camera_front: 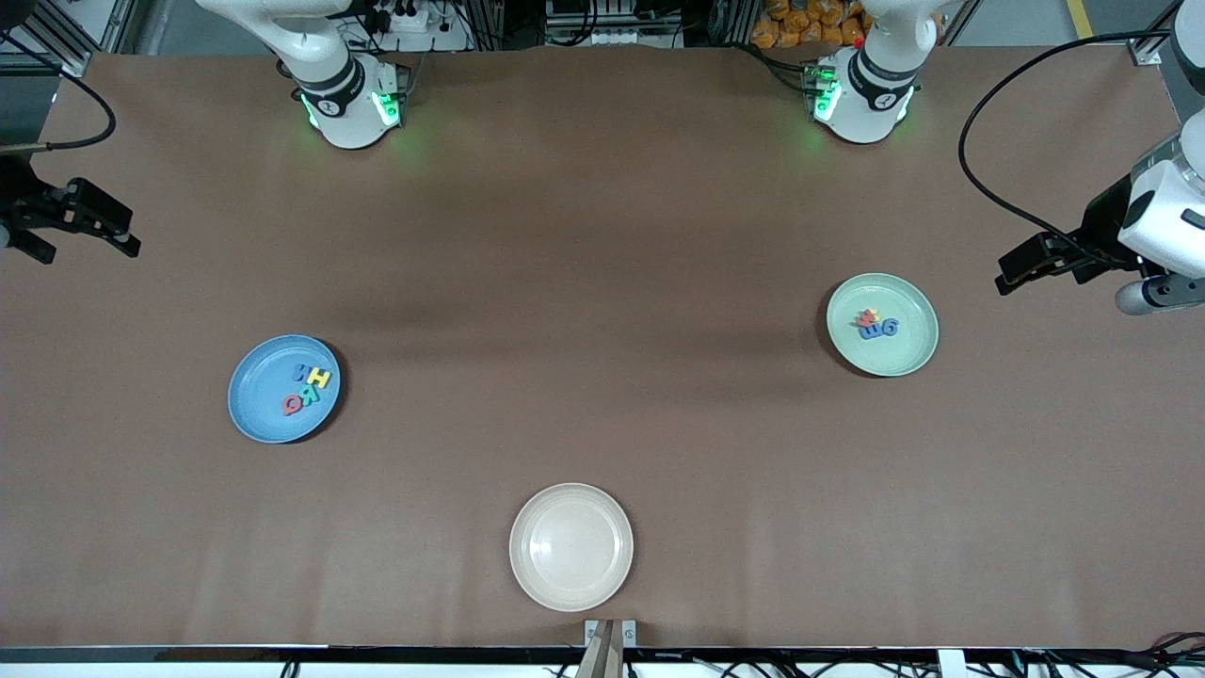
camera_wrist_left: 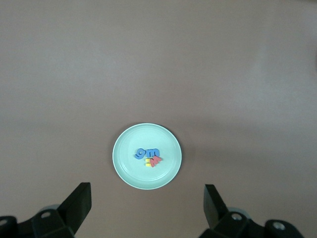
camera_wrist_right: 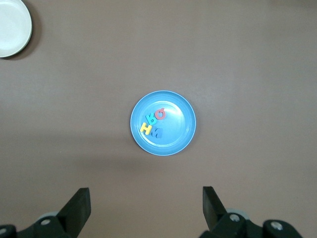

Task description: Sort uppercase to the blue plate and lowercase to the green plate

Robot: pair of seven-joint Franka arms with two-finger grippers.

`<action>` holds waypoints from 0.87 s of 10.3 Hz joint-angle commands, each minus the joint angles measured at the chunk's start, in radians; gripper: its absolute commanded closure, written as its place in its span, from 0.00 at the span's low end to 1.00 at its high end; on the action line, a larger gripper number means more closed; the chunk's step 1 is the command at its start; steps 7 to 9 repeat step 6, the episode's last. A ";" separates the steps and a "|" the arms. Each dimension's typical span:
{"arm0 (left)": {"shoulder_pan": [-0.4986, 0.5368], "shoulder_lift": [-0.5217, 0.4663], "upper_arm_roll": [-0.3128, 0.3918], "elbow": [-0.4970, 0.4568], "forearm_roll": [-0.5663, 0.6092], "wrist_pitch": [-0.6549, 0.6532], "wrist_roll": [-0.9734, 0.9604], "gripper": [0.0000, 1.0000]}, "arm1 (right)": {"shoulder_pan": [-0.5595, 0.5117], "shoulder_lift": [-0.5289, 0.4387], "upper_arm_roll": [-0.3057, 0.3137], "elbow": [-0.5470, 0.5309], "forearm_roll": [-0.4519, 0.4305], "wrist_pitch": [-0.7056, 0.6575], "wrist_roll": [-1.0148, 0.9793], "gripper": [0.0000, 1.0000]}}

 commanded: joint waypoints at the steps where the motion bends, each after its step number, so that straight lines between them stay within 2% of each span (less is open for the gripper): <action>1: 0.002 -0.003 -0.003 0.006 -0.004 -0.016 0.041 0.00 | 0.015 0.016 -0.002 0.058 0.009 -0.060 -0.011 0.00; 9: 0.014 -0.001 0.005 0.023 0.033 -0.015 0.061 0.00 | 0.024 0.018 -0.002 0.063 0.007 -0.099 -0.006 0.00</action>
